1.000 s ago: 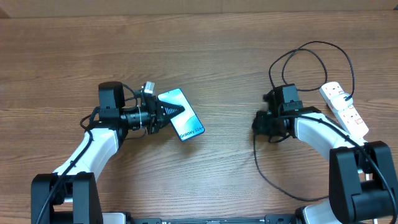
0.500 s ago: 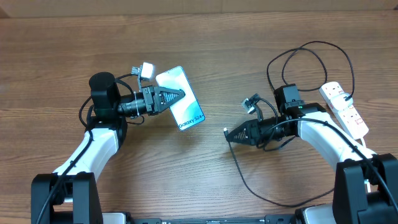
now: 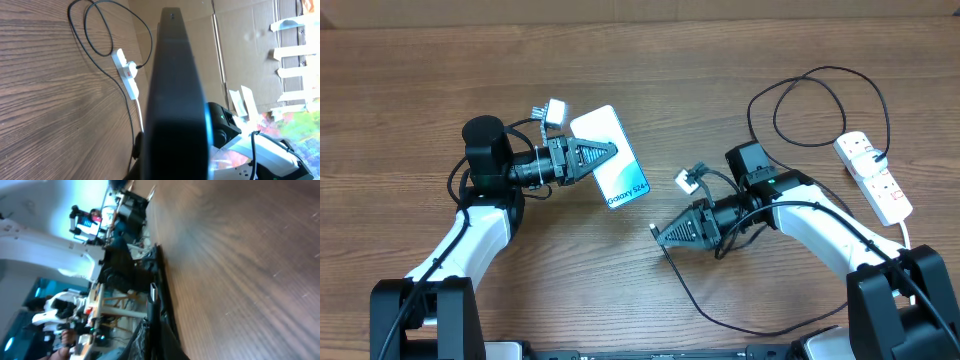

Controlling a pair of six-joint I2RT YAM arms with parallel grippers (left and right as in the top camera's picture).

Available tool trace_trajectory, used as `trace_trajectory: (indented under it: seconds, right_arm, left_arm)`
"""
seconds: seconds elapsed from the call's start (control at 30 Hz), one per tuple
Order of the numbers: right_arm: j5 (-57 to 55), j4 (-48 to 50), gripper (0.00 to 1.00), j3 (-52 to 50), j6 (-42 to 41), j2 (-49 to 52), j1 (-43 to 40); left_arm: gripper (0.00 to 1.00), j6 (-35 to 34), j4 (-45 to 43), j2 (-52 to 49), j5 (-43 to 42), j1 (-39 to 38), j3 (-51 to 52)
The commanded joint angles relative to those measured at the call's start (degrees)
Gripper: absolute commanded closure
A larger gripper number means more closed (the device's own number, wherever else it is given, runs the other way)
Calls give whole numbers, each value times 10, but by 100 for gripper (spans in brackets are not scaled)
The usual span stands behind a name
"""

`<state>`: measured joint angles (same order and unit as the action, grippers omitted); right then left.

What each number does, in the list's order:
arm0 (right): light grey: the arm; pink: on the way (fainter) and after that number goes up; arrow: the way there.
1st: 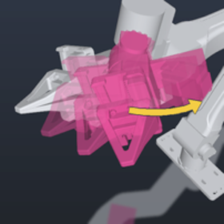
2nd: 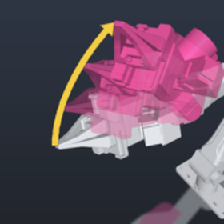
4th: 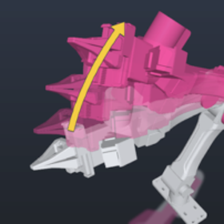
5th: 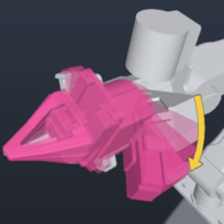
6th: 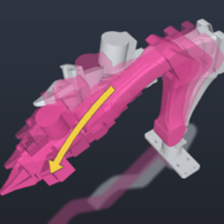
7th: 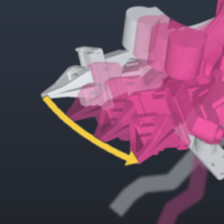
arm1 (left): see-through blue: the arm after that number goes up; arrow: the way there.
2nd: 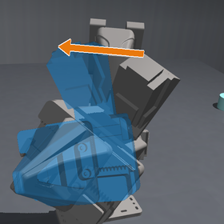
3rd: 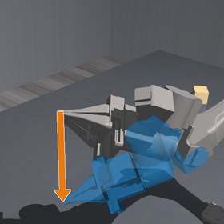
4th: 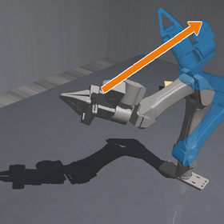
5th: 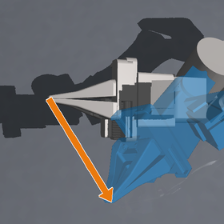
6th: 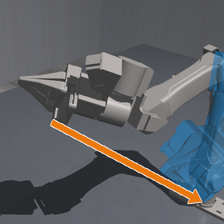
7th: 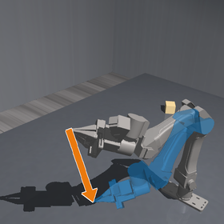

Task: Plug charger to phone and switch on socket
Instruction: 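Carry the cable plug with the right gripper toward the phone's bottom port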

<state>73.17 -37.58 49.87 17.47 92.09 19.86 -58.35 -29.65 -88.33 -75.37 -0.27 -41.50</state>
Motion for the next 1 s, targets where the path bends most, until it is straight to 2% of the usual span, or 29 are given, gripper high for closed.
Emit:
trace_trajectory:
  seconds: [0.0, 0.33, 0.77, 0.97]
  right_arm:
    - [-11, 16, 96, 31, -42, -8, 0]
    - [-7, 3, 96, 50, -80, -8, 0]
    - [4, -79, 96, 50, -81, -8, 0]
    - [4, -76, 96, 50, -80, -8, 0]
  left_arm:
    - [96, 1, -6, 6, -21, -5, -6]
    - [96, 12, -6, 6, -29, -8, -6]
    - [96, 11, -6, 6, -44, -43, -6]
    - [96, 9, -6, 6, -43, -43, -6]
